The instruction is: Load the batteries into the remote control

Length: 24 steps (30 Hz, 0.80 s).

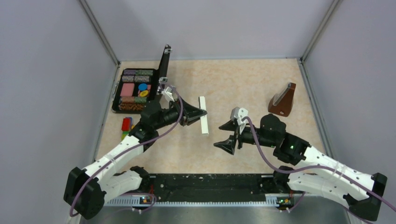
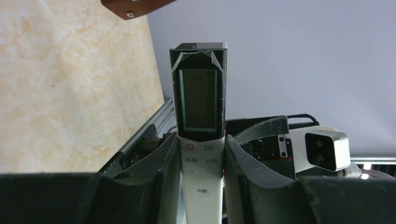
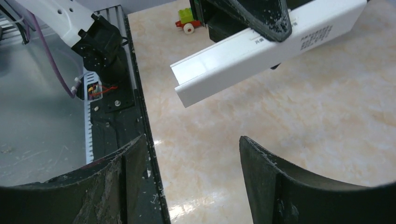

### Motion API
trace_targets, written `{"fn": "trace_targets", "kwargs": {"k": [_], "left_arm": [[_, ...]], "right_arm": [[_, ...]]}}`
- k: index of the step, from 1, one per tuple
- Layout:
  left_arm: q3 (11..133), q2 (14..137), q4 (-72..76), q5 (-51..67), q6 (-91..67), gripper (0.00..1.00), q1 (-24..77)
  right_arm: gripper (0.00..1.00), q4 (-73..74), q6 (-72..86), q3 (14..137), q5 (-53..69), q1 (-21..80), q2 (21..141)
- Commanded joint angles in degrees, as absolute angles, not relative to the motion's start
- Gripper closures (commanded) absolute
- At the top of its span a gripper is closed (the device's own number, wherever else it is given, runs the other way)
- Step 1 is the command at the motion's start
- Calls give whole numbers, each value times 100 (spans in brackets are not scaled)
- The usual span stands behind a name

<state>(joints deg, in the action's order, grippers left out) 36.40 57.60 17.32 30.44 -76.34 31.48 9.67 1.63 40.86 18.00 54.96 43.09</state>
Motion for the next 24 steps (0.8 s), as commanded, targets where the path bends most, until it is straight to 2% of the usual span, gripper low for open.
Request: {"fn": "trace_targets", "kwargs": {"k": [1, 14, 24], "left_arm": [[4032, 5790, 2447, 3675, -7864, 100, 3106], [4206, 5951, 2585, 4041, -8536, 100, 3109], [4180, 5970, 2661, 4112, -8593, 100, 3109]], "right_arm": [[29, 143, -504, 4078, 2074, 5514, 4303], [26, -1261, -656, 3999, 2535, 5513, 4574], [27, -1516, -747, 3832, 2138, 5513, 4642]]}}
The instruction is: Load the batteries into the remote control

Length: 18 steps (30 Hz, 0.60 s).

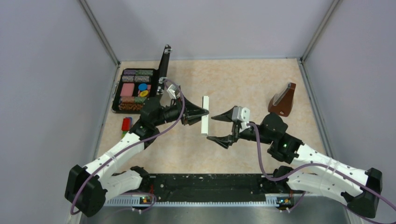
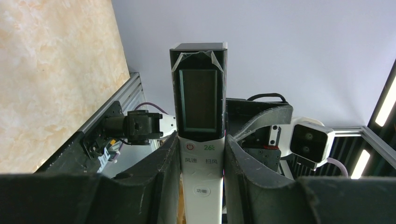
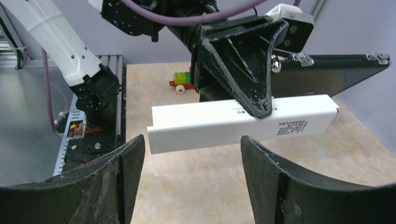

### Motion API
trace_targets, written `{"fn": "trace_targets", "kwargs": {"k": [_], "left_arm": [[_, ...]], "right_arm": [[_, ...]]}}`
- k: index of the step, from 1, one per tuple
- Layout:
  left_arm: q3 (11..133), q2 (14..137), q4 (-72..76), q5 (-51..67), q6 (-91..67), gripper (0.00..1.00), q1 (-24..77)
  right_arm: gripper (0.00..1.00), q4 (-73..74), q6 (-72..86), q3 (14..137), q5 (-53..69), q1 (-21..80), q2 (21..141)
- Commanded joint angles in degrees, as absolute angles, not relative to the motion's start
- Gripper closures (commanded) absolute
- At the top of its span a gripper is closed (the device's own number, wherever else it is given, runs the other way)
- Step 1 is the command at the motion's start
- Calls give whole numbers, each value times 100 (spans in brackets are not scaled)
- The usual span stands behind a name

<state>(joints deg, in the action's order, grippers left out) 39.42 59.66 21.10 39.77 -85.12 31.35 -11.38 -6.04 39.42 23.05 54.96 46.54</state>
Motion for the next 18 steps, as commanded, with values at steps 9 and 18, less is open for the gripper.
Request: {"fn": "trace_targets", "kwargs": {"k": [9, 18], "left_arm": [[4142, 6004, 2769, 4319, -8560, 100, 3108], [4087, 6005, 2732, 4349, -8487, 100, 3111]], "right_arm": [[28, -1730, -715, 3723, 2139, 5512, 4696], [29, -1699, -697, 3803, 2245, 5518, 4741]]}}
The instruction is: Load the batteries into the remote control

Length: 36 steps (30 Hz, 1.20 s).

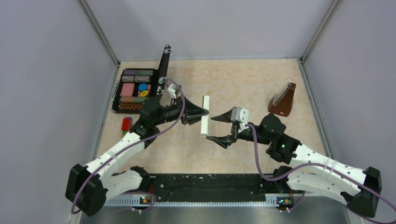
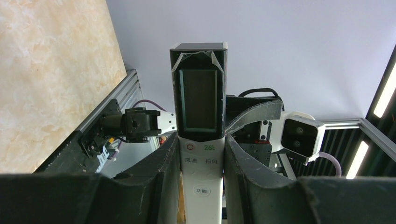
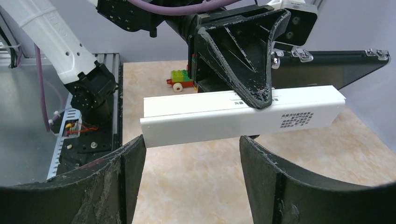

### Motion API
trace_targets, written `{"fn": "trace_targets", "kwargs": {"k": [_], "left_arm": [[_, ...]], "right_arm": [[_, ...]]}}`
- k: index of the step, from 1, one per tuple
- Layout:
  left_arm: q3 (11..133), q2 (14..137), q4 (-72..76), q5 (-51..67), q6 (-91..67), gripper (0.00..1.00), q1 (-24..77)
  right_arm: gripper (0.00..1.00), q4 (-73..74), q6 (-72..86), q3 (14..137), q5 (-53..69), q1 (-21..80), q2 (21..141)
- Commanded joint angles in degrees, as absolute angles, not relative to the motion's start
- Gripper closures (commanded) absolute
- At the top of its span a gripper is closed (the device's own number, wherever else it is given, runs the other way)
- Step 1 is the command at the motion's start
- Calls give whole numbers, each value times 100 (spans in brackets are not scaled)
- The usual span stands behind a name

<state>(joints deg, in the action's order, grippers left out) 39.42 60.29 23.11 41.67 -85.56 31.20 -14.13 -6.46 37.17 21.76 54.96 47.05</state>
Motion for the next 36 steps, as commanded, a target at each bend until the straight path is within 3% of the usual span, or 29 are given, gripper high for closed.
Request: {"fn": "trace_targets", "kwargs": {"k": [1, 26, 31, 36], "left_arm": [[4094, 6003, 2726, 4350, -8480, 100, 3111], [4057, 5988, 2293, 4007, -7990, 100, 3111], [4012, 6037, 2540, 3953, -7970, 100, 3106], [3973, 6041, 2792, 3898, -7829, 100, 3111]], "right_arm": [[29, -1697, -683, 3806, 2254, 5518, 4748], [25, -1048, -379, 3850, 2173, 5511, 4548], [20, -382, -112, 3903, 2292, 5511, 4262], [17, 793, 810, 4712, 2386, 5517, 4698]]}}
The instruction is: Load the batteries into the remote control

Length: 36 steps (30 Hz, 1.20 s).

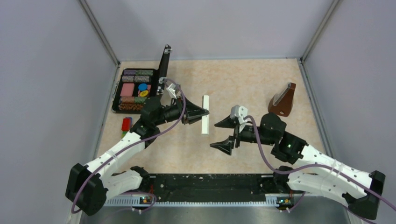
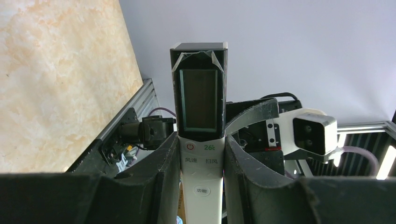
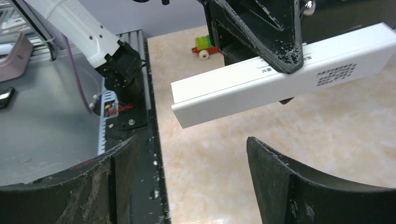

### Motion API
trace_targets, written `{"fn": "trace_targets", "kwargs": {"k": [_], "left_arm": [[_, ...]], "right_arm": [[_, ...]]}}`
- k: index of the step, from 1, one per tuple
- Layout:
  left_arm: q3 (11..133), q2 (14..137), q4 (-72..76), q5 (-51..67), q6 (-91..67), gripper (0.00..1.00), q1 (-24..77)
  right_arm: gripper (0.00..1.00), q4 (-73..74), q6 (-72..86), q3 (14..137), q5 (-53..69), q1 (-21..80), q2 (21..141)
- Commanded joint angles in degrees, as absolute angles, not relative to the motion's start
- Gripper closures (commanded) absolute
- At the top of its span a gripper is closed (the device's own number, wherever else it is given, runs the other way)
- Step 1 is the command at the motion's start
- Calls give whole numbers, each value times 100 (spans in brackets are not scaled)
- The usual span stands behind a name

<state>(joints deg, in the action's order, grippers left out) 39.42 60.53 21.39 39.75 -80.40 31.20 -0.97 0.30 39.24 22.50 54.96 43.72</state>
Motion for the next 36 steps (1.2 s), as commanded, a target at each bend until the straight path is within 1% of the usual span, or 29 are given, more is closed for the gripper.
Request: {"fn": "trace_targets", "kwargs": {"k": [1, 6, 13, 18, 22, 25, 27, 29, 36], "left_arm": [[3973, 6026, 2832, 3883, -7752, 100, 3111], [3924, 5931, 2944, 3811, -7414, 100, 3097], [3857, 5805, 3381, 3825, -7277, 100, 3095], [3764, 5739, 3801, 3928, -7292, 100, 3103], [3721, 5765, 3979, 4025, -7305, 100, 3099], [3690, 5786, 4087, 4042, -7336, 100, 3100], [3688, 5791, 4142, 4042, -7347, 100, 3102], [3679, 5794, 4186, 4054, -7350, 100, 3101], [3656, 5801, 4266, 4062, -7373, 100, 3099]], "right_arm": [[17, 958, 1065, 4890, 2301, 5513, 4820], [15, 1178, 2261, 5424, 2065, 5516, 5139], [9, 1013, 3323, 5365, 1663, 5299, 5121], [7, 458, 3905, 5154, 1657, 5151, 5220], [7, -109, 4173, 5036, 1842, 5144, 5421], [8, -272, 4269, 5085, 1968, 5142, 5618], [10, -363, 4349, 5073, 2007, 5149, 5708], [15, -470, 4403, 5039, 2023, 5145, 5753], [38, -683, 4591, 4886, 1972, 5150, 5833]]}}
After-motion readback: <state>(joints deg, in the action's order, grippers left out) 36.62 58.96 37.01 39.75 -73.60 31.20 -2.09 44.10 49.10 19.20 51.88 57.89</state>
